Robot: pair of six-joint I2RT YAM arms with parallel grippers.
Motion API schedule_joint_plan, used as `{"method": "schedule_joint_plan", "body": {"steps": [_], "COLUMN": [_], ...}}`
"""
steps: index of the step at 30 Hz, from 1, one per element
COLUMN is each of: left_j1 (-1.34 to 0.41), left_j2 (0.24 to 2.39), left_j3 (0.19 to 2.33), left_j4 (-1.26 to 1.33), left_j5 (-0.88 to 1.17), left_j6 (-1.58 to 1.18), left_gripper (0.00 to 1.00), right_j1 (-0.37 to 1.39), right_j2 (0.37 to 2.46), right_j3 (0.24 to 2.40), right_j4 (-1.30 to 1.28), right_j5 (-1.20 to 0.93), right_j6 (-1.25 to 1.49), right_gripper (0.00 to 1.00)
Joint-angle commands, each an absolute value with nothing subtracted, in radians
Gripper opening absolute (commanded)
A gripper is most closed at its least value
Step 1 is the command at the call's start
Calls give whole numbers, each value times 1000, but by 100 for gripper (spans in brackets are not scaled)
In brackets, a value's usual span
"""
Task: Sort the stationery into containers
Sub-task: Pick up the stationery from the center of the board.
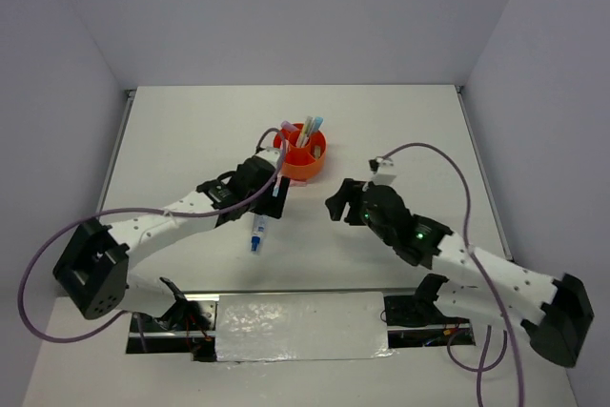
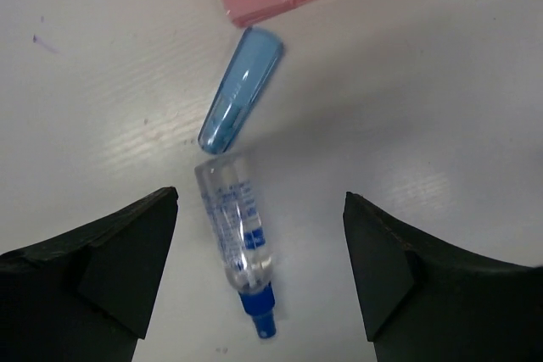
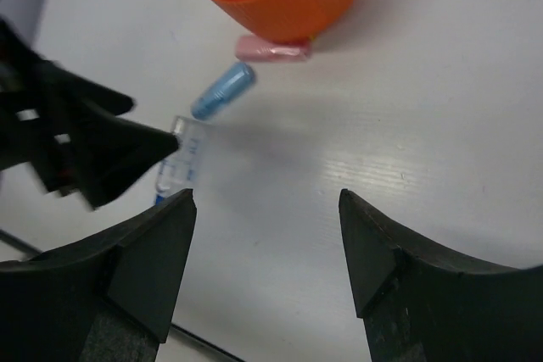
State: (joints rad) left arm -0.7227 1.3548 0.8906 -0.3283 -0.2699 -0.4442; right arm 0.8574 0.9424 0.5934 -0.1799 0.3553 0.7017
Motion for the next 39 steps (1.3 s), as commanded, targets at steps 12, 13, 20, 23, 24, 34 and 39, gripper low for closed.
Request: {"method": "schedule_joint_plan", "body": {"steps": [12, 13, 20, 23, 24, 34, 39], "left_j1": [-638, -632, -627, -627, -627, -627, -630], "left_j2": [1695, 1704, 1761, 1760, 1758, 1767, 1763], "left_j3": [1032, 1037, 1032, 1003, 985, 962, 965], "left_j4": [-60, -52, -29, -9, -9, 23, 20], "left_j5": [-178, -172, -138, -117, -114, -110, -112], "left_j6": [-187, -187, -184, -196, -202, -230, -230], "left_gripper": [74, 73, 66, 59, 59, 45, 37], "right_j1": [854, 854, 854, 854, 854, 854, 856], "right_j2": [491, 497, 532, 531, 531, 509, 489], "right_j3": [578, 584, 618, 629, 632, 634, 641], "right_j4": [-465, -472, -466, -465, -465, -469, -486], "right_j5": [384, 377, 336, 330, 330, 318, 324], "right_j6": [661, 655, 635, 632, 629, 632, 632], "right_gripper": [76, 76, 76, 75, 75, 74, 74]}}
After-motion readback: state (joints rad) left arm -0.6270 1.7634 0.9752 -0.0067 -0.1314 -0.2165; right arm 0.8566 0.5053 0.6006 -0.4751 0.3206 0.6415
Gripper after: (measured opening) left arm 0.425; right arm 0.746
